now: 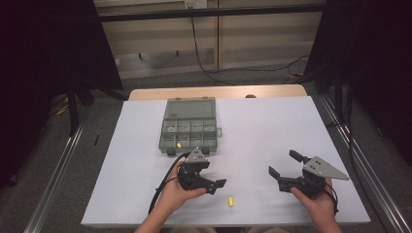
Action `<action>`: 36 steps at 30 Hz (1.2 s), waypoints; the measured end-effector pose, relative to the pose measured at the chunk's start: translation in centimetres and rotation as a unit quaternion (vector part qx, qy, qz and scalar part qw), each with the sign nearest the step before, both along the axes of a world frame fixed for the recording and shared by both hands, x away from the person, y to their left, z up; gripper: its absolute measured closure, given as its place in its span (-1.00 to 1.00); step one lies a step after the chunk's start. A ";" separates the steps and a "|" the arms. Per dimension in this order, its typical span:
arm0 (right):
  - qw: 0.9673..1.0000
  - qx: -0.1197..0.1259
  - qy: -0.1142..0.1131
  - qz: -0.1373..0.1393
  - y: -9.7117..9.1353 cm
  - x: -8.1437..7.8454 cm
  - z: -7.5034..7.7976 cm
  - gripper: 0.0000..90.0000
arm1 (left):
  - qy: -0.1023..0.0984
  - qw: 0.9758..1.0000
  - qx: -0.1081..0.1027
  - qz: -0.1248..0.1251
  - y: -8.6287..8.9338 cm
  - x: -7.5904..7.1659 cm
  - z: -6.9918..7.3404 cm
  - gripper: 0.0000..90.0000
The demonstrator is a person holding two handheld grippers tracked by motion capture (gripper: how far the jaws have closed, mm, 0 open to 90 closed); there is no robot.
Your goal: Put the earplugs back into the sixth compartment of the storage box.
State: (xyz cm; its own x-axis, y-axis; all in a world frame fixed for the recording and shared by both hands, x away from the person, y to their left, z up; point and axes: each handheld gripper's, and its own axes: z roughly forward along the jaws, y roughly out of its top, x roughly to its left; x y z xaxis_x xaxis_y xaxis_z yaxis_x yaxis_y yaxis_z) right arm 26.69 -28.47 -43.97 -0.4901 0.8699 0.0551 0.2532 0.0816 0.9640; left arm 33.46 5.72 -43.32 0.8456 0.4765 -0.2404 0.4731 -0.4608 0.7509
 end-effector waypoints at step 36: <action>1.000 0.003 -0.001 -0.003 -0.1 0.0 0.0 -0.87 | -0.011 0.999 0.015 -0.042 -1.7 -1.8 -1.0 -0.72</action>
